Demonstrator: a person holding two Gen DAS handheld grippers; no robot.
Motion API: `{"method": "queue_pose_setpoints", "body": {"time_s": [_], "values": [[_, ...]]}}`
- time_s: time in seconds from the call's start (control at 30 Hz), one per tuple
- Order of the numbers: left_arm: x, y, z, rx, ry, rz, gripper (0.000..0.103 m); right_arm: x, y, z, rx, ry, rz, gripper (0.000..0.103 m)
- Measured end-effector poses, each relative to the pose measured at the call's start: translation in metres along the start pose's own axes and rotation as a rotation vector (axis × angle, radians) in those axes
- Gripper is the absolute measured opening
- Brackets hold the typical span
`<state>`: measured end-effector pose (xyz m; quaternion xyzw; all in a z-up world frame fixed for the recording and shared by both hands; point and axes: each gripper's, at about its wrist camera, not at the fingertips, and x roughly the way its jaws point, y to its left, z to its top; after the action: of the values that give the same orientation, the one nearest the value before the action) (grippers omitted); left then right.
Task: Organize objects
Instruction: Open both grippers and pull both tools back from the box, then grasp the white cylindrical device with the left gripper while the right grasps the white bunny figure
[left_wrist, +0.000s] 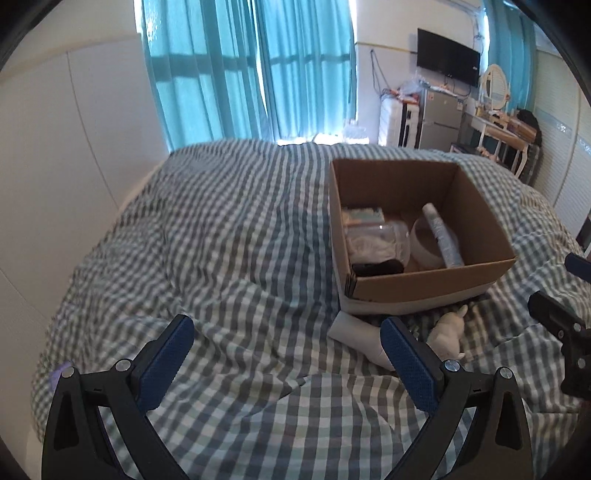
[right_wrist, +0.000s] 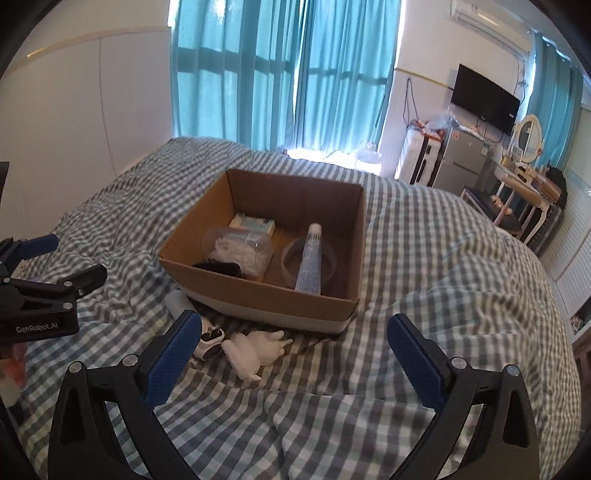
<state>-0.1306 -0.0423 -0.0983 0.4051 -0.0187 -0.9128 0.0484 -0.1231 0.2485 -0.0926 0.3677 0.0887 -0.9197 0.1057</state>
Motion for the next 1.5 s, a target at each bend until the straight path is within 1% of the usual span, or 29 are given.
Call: {"method": "queue_pose_setpoints", "body": {"time_s": [0.1, 0.2, 0.27, 0.33, 0.43, 0.57, 0.63, 0.77, 0.8, 0.83, 0.9, 0.93, 1.07, 1.2, 1.27, 1.37, 1.43, 1.5], "values": [[0.023, -0.003, -0.011, -0.010, 0.032, -0.002, 0.103, 0.024, 0.002, -0.007, 0.021, 0.045, 0.030, 0.101], [0.048, -0.009, -0.025, 0.016, 0.086, 0.020, 0.103, 0.045, 0.006, -0.015, 0.023, 0.093, 0.036, 0.101], [0.060, -0.011, -0.031, 0.027, 0.124, 0.022, 0.103, 0.061, 0.006, -0.022, 0.036, 0.131, 0.052, 0.101], [0.066, -0.011, -0.036, 0.032, 0.145, 0.015, 0.103, 0.076, 0.006, -0.027, 0.057, 0.172, 0.080, 0.101], [0.071, -0.010, -0.040, 0.032, 0.156, 0.002, 0.103, 0.090, 0.008, -0.031, 0.075, 0.204, 0.106, 0.101], [0.078, -0.012, -0.044, 0.039, 0.183, -0.002, 0.103, 0.107, 0.010, -0.030, 0.106, 0.228, 0.112, 0.100], [0.080, -0.012, -0.045, 0.039, 0.190, -0.007, 0.103, 0.118, 0.013, -0.032, 0.114, 0.259, 0.105, 0.091], [0.080, -0.011, -0.044, 0.031, 0.196, -0.011, 0.103, 0.136, 0.014, -0.040, 0.124, 0.327, 0.115, 0.083], [0.080, -0.011, -0.044, 0.031, 0.197, -0.011, 0.103, 0.137, 0.015, -0.041, 0.120, 0.333, 0.118, 0.079], [0.081, -0.011, -0.044, 0.031, 0.198, -0.012, 0.103, 0.137, 0.017, -0.043, 0.113, 0.338, 0.123, 0.073], [0.081, -0.011, -0.044, 0.032, 0.198, -0.013, 0.103, 0.139, 0.018, -0.045, 0.110, 0.349, 0.144, 0.066], [0.080, -0.011, -0.044, 0.031, 0.198, -0.014, 0.103, 0.138, 0.018, -0.046, 0.112, 0.350, 0.148, 0.062], [0.079, -0.013, -0.044, 0.038, 0.203, -0.010, 0.103, 0.124, 0.012, -0.049, 0.124, 0.320, 0.141, 0.062], [0.072, -0.024, -0.039, 0.058, 0.190, 0.012, 0.103, 0.097, 0.005, -0.053, 0.123, 0.267, 0.110, 0.062], [0.070, -0.028, -0.035, 0.034, 0.187, 0.015, 0.103, 0.086, -0.001, -0.054, 0.130, 0.242, 0.096, 0.062], [0.073, -0.041, -0.029, -0.020, 0.199, -0.062, 0.103, 0.071, -0.011, -0.056, 0.145, 0.208, 0.069, 0.062], [0.077, -0.057, -0.028, 0.004, 0.210, -0.097, 0.103, 0.066, -0.021, -0.055, 0.167, 0.199, 0.063, 0.062], [0.082, -0.072, -0.027, 0.057, 0.214, -0.084, 0.103, 0.064, -0.026, -0.056, 0.188, 0.199, 0.064, 0.062]]}}
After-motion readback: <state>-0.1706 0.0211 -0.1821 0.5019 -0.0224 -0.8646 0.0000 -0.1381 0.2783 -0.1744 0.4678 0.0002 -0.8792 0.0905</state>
